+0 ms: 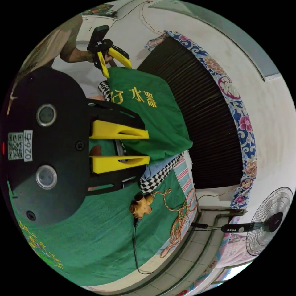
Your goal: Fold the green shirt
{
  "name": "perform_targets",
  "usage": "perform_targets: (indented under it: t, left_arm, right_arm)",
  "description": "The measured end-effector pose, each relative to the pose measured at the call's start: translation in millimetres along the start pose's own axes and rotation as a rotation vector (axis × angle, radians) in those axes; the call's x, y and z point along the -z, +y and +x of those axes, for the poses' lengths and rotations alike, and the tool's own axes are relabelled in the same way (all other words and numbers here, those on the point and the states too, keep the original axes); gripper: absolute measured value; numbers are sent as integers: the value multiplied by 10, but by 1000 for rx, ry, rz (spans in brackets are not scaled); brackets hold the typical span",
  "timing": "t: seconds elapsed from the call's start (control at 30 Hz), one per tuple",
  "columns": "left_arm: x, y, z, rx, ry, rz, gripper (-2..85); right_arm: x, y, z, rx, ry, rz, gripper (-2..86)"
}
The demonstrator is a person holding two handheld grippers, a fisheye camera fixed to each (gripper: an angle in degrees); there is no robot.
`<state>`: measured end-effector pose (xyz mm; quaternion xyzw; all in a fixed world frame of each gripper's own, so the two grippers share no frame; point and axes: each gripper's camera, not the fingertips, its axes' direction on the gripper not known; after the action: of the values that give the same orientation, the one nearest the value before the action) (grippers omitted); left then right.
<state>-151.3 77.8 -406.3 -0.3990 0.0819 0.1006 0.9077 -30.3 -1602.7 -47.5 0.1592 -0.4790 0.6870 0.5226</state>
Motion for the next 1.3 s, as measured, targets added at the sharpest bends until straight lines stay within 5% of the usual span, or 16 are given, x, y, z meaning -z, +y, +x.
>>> perform_targets:
  t: [0.37, 0.53, 0.73, 1.07, 1.3]
  left_arm:
    - [-123, -219, -255, -30, 42, -54, 127]
    - [33, -364, -537, 49, 101, -36, 68]
    - [747, -548, -1218, 228, 148, 200, 58]
    - [1803, -1503, -1003, -63, 612, 612, 58]
    - [1190, -2505, -159, -206, 1124, 450, 58]
  right_arm:
    - [181, -273, -98, 10, -41, -57, 5]
    - [981, -582, -572, 98, -84, 92, -2]
    - [2290, -977, -948, 142, -222, 241, -4]
    - [5326, -56, -751, 207, -147, 576, -2]
    - [6596, 931, -98, -6, 190, 543, 0]
